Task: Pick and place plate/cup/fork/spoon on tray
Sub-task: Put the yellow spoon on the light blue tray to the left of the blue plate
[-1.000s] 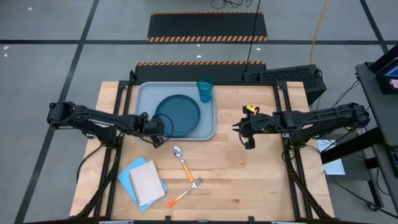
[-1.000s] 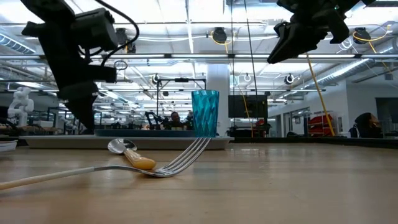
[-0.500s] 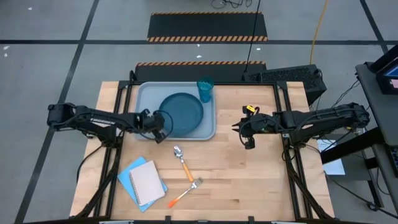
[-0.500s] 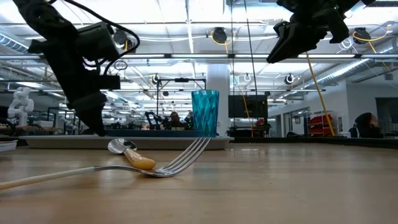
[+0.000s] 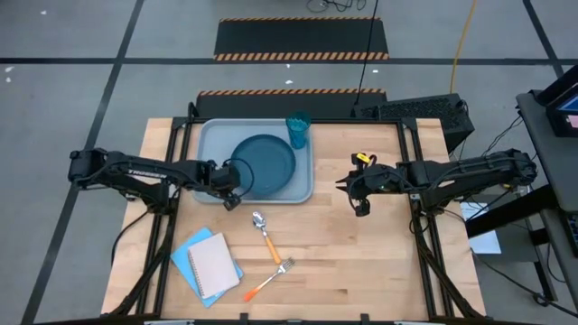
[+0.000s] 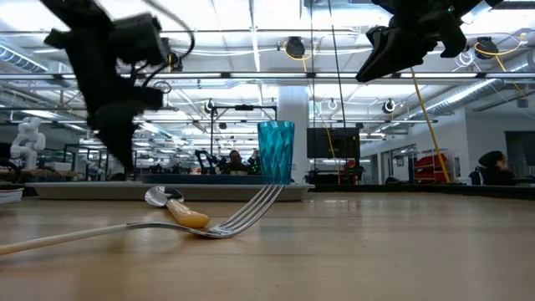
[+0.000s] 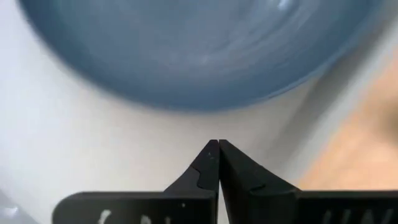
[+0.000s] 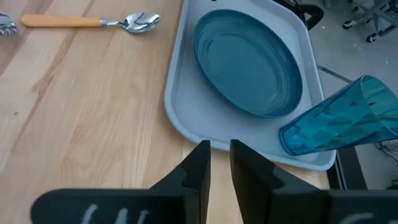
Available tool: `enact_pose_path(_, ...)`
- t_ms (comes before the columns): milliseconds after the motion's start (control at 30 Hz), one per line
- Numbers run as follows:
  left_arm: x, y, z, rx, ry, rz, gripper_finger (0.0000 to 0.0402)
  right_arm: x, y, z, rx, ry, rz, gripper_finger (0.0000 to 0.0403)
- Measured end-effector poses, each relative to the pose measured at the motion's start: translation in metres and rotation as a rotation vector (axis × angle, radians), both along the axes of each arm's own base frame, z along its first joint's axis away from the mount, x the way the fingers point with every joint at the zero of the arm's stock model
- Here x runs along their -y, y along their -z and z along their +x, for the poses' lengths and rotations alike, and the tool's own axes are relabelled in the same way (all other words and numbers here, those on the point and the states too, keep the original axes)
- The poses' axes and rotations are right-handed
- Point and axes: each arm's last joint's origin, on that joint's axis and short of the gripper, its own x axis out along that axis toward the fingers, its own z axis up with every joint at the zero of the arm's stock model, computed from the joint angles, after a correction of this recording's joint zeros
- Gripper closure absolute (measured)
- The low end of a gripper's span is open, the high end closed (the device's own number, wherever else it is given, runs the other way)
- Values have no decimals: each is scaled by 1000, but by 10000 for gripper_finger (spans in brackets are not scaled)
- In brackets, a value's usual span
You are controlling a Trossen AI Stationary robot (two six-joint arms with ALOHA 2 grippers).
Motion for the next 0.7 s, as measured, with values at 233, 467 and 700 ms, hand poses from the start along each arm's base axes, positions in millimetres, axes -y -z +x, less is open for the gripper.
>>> enact_pose_path(233,27,-48,28,172,104,75,398,0,6,-1,2,46,58,349)
enact_pose_path(467,53,-75,37,277,168,139,396,-11,23,-6,-25,86,163,349)
enact_pose_path(700,77,-82,40,368,242,129,397,-36,22,-7,28,41,269,349)
